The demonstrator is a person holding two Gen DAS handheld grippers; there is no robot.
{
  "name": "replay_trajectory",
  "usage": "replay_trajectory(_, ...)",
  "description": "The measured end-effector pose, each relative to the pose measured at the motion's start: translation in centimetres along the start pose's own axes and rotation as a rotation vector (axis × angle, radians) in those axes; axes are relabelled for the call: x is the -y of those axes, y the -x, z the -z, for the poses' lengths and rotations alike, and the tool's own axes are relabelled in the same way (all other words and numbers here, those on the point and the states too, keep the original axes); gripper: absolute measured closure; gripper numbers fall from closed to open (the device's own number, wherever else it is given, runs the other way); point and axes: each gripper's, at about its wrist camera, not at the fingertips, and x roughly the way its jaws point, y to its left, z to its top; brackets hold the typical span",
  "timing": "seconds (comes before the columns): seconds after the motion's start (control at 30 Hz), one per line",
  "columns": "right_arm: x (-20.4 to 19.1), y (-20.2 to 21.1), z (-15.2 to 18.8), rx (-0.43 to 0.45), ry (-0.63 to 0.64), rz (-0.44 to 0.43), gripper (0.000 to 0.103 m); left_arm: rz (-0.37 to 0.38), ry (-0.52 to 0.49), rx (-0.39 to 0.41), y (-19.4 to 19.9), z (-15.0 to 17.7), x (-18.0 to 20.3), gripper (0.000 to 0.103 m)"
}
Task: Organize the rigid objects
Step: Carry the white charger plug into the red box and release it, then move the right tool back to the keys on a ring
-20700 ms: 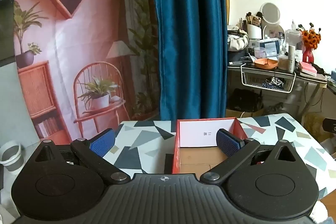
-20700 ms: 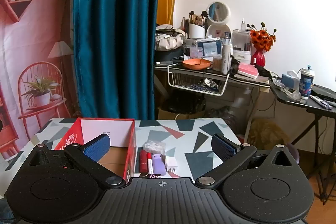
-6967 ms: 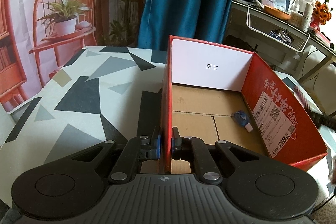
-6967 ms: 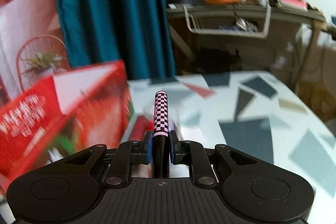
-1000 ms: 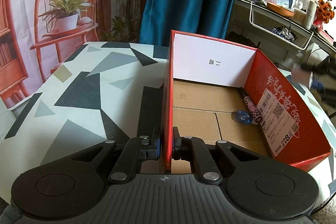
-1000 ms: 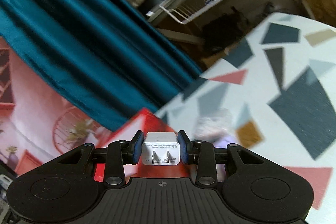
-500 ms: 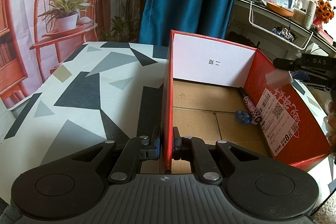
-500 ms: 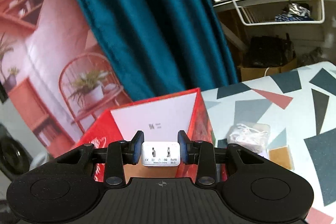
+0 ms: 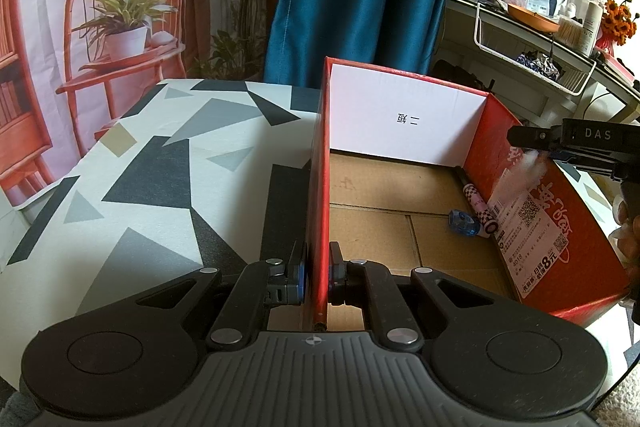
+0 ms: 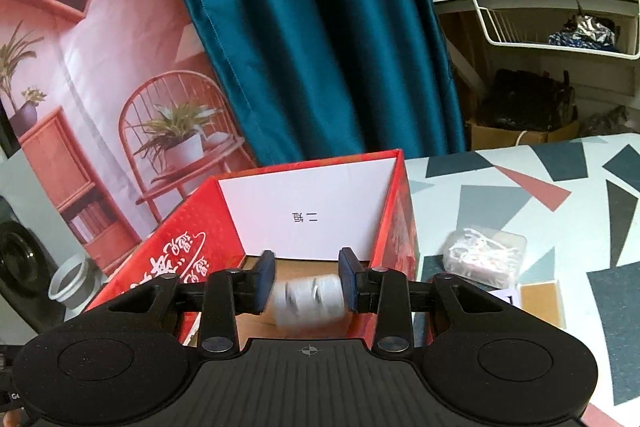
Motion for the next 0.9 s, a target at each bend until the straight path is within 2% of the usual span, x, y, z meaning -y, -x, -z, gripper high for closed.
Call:
replay_trajectory(0.27, 0.2, 0.2, 0.0, 0.010, -0.008, 0.002, 0.071, 0.002, 0.002, 0.000, -0.1, 0.0, -0.1, 0.092)
replay_trajectory(0.37, 0.2, 0.9, 0.1, 0.048, -0.002, 0.015, 0.069, 0.002, 0.002, 0.000, -0.1, 0.0, -0.1, 0.092)
replay_trajectory(0.4, 0.2, 1.3, 0.1, 0.065, 0.003, 0.016, 0.067, 0.002, 0.002, 0.000, -0.1, 0.0, -0.1, 0.092)
replay_trajectory(0.43, 0.3, 1.8, 0.1, 0.086, 0.006, 0.016, 0.058, 0.001, 0.002, 0.000, -0.1, 0.0, -0.1, 0.092)
replay_trajectory(0.5, 0.8, 2.9, 0.2, 0.149, 0.008, 0.023, 0.048, 0.001, 0.002, 0.000, -0.1, 0.0, -0.1, 0.092)
replay_trajectory(0.53, 1.1, 3.6, 0.1, 0.183, 0.015, 0.039, 0.048, 0.002, 0.002, 0.000, -0.1, 0.0, -0.1, 0.092)
replay_trajectory(0.6, 1.8, 4.5, 0.0, 0.229, 0.023, 0.084, 0.038, 0.002, 0.003, 0.000, -0.1, 0.0, -0.1, 0.092)
replay_trajectory(0.7, 3.3, 5.5, 0.1, 0.284, 0.009, 0.162, 0.013, 0.001, 0.004, 0.000, -0.2, 0.0, -0.2, 0.092)
replay_trajectory(0.73, 3.7, 5.7, 0.3, 0.293, 0.004, 0.188, 0.000, 0.002, 0.004, 0.000, -0.2, 0.0, -0.2, 0.092)
replay_trajectory(0.9, 6.1, 6.1, 1.8, 0.276, -0.010, 0.306, 0.000, 0.001, 0.006, 0.000, -0.2, 0.1, -0.1, 0.092)
